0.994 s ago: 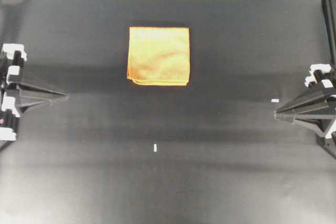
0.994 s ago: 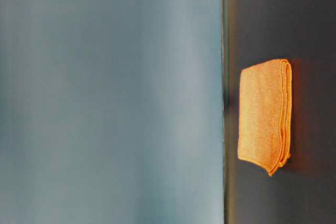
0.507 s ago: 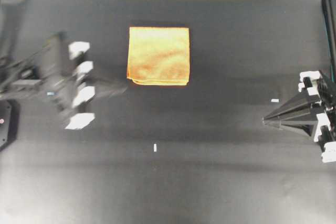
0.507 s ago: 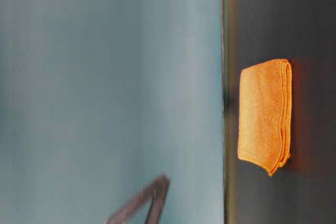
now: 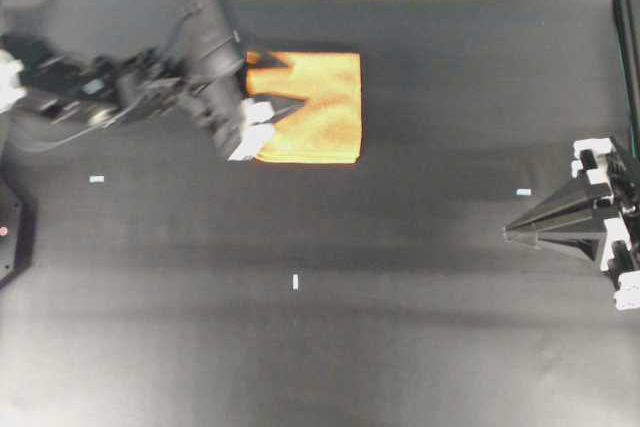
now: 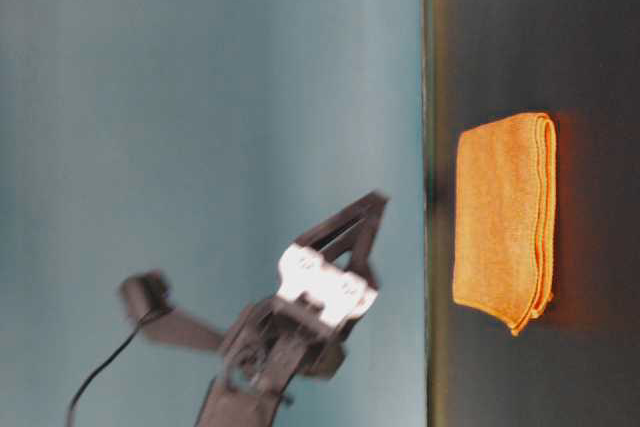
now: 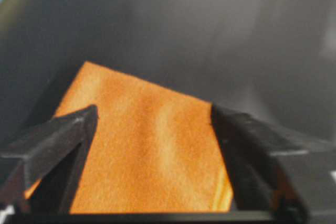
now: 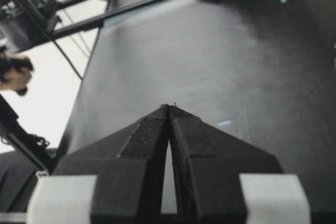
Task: Push an orange cloth with the left arm to wipe the desk.
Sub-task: 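Lower the left gripper onto the orange cloth's near edge and grasp it, then drag the held cloth with the left gripper toward the near left corner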
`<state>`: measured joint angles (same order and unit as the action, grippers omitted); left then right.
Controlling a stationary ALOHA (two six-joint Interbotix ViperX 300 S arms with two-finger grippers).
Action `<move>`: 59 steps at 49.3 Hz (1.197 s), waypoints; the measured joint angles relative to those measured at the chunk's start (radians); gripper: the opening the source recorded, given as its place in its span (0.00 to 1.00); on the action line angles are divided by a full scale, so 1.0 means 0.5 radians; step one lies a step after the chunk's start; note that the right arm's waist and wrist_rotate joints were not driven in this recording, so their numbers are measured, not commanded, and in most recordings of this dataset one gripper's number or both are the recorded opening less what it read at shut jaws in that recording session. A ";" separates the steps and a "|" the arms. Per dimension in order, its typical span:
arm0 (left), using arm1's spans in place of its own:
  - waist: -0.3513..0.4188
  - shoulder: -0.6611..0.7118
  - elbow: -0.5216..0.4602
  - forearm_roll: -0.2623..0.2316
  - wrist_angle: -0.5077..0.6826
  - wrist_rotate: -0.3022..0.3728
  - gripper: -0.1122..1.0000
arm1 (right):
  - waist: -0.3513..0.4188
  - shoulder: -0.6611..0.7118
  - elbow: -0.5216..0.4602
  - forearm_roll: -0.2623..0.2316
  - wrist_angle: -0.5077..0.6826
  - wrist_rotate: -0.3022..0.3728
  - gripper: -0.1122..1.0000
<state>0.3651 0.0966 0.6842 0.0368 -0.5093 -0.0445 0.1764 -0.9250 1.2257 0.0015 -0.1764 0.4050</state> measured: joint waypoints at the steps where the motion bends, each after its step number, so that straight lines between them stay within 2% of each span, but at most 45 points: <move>1: 0.003 0.034 -0.018 0.003 0.000 0.000 0.89 | 0.003 0.000 0.000 0.003 0.000 -0.003 0.10; 7: 0.037 0.215 -0.135 0.003 0.015 -0.003 0.84 | 0.000 -0.003 0.012 0.003 0.003 0.000 0.10; 14: 0.098 0.380 -0.215 0.003 0.040 -0.003 0.84 | 0.003 -0.006 0.028 0.003 0.000 -0.003 0.10; 27: 0.132 0.451 -0.236 0.003 0.166 0.018 0.84 | 0.003 -0.031 0.061 0.000 0.000 -0.003 0.10; 45: 0.126 0.436 -0.104 0.003 0.224 0.025 0.85 | 0.003 -0.074 0.080 0.003 0.000 0.000 0.10; 59: 0.034 0.353 0.055 0.003 0.224 0.012 0.86 | 0.000 -0.120 0.089 0.000 0.025 -0.003 0.10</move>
<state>0.3820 0.2730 0.7118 0.0383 -0.3973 -0.0383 0.1764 -0.9848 1.2701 0.0015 -0.1641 0.4034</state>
